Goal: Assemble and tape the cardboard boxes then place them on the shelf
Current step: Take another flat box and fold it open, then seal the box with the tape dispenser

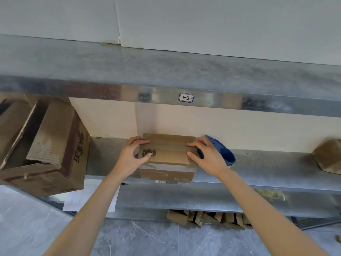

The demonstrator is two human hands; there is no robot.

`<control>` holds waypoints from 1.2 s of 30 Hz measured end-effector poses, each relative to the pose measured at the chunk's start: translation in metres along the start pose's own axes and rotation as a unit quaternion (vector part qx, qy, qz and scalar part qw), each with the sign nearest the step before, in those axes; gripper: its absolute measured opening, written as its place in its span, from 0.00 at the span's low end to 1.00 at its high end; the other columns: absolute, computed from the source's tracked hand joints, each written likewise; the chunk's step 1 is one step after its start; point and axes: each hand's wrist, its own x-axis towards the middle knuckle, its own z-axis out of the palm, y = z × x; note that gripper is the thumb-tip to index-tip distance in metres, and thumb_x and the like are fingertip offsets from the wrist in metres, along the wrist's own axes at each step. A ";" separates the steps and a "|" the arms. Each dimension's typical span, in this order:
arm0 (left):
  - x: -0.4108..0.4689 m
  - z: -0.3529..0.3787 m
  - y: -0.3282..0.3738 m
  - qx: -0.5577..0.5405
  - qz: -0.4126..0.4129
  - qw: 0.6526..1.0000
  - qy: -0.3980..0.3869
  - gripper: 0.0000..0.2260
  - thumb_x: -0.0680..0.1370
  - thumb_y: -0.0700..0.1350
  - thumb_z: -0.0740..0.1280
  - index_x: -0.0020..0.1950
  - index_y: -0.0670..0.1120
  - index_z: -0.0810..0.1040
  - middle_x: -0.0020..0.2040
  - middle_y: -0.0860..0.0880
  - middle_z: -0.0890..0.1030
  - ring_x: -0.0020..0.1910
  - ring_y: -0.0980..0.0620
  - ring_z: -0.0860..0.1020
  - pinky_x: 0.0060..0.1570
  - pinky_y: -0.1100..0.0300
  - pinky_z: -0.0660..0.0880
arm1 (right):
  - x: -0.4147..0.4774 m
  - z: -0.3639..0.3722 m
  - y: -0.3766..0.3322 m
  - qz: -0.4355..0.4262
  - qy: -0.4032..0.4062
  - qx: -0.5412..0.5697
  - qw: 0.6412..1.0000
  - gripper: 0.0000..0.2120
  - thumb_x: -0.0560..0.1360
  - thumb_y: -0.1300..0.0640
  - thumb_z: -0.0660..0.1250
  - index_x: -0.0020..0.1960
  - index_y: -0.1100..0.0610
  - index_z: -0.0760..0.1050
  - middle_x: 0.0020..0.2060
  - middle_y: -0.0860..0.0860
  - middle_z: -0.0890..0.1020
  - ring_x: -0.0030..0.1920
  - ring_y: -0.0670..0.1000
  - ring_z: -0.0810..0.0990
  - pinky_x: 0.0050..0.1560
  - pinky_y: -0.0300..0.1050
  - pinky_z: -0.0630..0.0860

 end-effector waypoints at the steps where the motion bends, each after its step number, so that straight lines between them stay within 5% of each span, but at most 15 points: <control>1: 0.000 0.002 0.000 -0.001 0.000 1.000 0.003 0.17 0.73 0.44 0.76 0.60 0.52 0.79 0.62 0.54 0.73 0.60 0.65 0.72 0.67 0.57 0.71 | 0.002 0.001 -0.001 0.003 0.008 -0.003 1.000 0.15 0.79 0.47 0.65 0.63 0.51 0.76 0.61 0.46 0.71 0.61 0.46 0.72 0.52 0.44 0.76; 5: -0.003 0.014 0.003 -0.009 -0.010 1.000 0.015 0.17 0.73 0.45 0.77 0.60 0.50 0.80 0.62 0.54 0.73 0.61 0.69 0.70 0.63 0.74 0.64 | 0.012 0.009 -0.009 -0.003 0.058 -0.051 0.997 0.14 0.78 0.48 0.67 0.59 0.56 0.76 0.63 0.48 0.72 0.61 0.50 0.73 0.54 0.45 0.75; 8: -0.006 0.023 0.006 -0.017 -0.010 0.999 0.027 0.17 0.73 0.43 0.76 0.60 0.48 0.79 0.64 0.53 0.73 0.62 0.71 0.69 0.62 0.79 0.61 | 0.018 0.017 -0.013 -0.043 0.028 -0.073 0.996 0.19 0.80 0.45 0.63 0.69 0.50 0.71 0.71 0.49 0.69 0.70 0.53 0.66 0.68 0.50 0.68; 13: -0.004 0.028 0.014 0.032 -0.024 0.999 0.015 0.18 0.74 0.48 0.73 0.62 0.53 0.75 0.64 0.60 0.73 0.59 0.62 0.72 0.60 0.62 0.71 | 0.020 0.027 -0.005 -0.066 -0.014 -0.090 0.994 0.20 0.82 0.44 0.56 0.73 0.47 0.68 0.73 0.46 0.66 0.75 0.51 0.60 0.74 0.53 0.60; 17: -0.004 0.034 0.020 0.094 -0.033 0.994 0.036 0.19 0.74 0.52 0.72 0.64 0.57 0.76 0.64 0.60 0.73 0.57 0.58 0.74 0.53 0.59 0.75 | 0.022 0.029 0.002 -0.071 -0.006 -0.038 0.997 0.19 0.82 0.44 0.57 0.71 0.47 0.70 0.71 0.46 0.68 0.74 0.50 0.62 0.73 0.49 0.61; 21: -0.003 0.038 0.022 0.110 -0.041 0.991 0.062 0.18 0.72 0.52 0.73 0.62 0.57 0.78 0.64 0.59 0.74 0.56 0.56 0.76 0.51 0.55 0.79 | 0.014 0.023 0.017 -0.001 0.100 0.118 0.988 0.17 0.83 0.45 0.54 0.66 0.49 0.72 0.63 0.44 0.73 0.64 0.46 0.71 0.63 0.38 0.67; 24: -0.004 0.041 0.023 0.111 -0.046 0.990 0.079 0.18 0.70 0.52 0.73 0.60 0.58 0.78 0.63 0.60 0.74 0.55 0.57 0.76 0.49 0.56 0.79 | 0.010 0.014 0.042 0.078 0.156 0.077 0.982 0.15 0.83 0.51 0.54 0.66 0.53 0.71 0.61 0.49 0.75 0.62 0.51 0.73 0.56 0.36 0.66; 28: -0.005 0.045 0.023 0.103 -0.047 0.989 0.097 0.18 0.69 0.53 0.73 0.58 0.60 0.77 0.61 0.62 0.74 0.54 0.59 0.76 0.47 0.58 0.78 | 0.003 0.008 0.072 0.187 0.081 -0.071 0.976 0.20 0.81 0.54 0.61 0.72 0.56 0.66 0.62 0.57 0.73 0.59 0.59 0.73 0.49 0.52 0.76; 32: -0.005 0.046 0.024 0.094 -0.057 0.988 0.104 0.18 0.68 0.51 0.73 0.58 0.60 0.78 0.61 0.63 0.74 0.56 0.59 0.76 0.49 0.57 0.78 | -0.002 0.011 0.087 0.208 -0.009 -0.113 0.971 0.28 0.80 0.49 0.62 0.77 0.50 0.56 0.61 0.58 0.74 0.57 0.59 0.75 0.45 0.49 0.75; 36: -0.006 0.046 0.025 0.088 -0.068 0.989 0.098 0.18 0.69 0.51 0.74 0.58 0.60 0.77 0.61 0.64 0.73 0.56 0.61 0.75 0.52 0.57 0.78 | 0.002 0.014 0.096 0.226 -0.089 -0.080 0.967 0.32 0.80 0.51 0.62 0.78 0.44 0.48 0.36 0.53 0.78 0.32 0.53 0.78 0.26 0.43 0.71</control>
